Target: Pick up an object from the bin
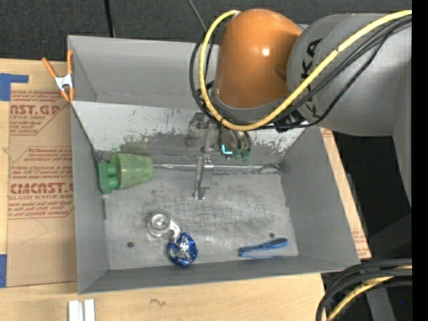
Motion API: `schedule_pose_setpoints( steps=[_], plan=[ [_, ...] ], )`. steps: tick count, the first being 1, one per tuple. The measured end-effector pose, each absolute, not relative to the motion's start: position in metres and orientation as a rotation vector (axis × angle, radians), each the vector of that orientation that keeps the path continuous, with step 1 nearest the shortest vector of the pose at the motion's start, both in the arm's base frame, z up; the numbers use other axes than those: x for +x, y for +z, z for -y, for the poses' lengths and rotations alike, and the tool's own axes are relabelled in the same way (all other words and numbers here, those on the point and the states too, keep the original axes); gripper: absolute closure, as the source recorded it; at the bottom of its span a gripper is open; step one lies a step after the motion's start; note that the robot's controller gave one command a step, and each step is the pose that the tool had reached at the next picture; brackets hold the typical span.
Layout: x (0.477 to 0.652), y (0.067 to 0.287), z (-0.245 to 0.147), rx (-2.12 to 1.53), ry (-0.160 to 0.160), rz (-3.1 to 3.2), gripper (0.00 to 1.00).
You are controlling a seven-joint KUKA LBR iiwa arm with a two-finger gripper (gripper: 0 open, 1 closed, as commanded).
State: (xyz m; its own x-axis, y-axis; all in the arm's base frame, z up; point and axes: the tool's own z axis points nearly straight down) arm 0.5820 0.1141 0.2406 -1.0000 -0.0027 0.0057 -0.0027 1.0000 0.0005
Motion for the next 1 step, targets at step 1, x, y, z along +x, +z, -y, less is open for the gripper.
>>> schedule_pose_setpoints(
  steps=[1],
  plan=[
    [0.5069, 0.0674, -0.1615, 0.106, -0.006, 3.143, 0.0]
  ],
)
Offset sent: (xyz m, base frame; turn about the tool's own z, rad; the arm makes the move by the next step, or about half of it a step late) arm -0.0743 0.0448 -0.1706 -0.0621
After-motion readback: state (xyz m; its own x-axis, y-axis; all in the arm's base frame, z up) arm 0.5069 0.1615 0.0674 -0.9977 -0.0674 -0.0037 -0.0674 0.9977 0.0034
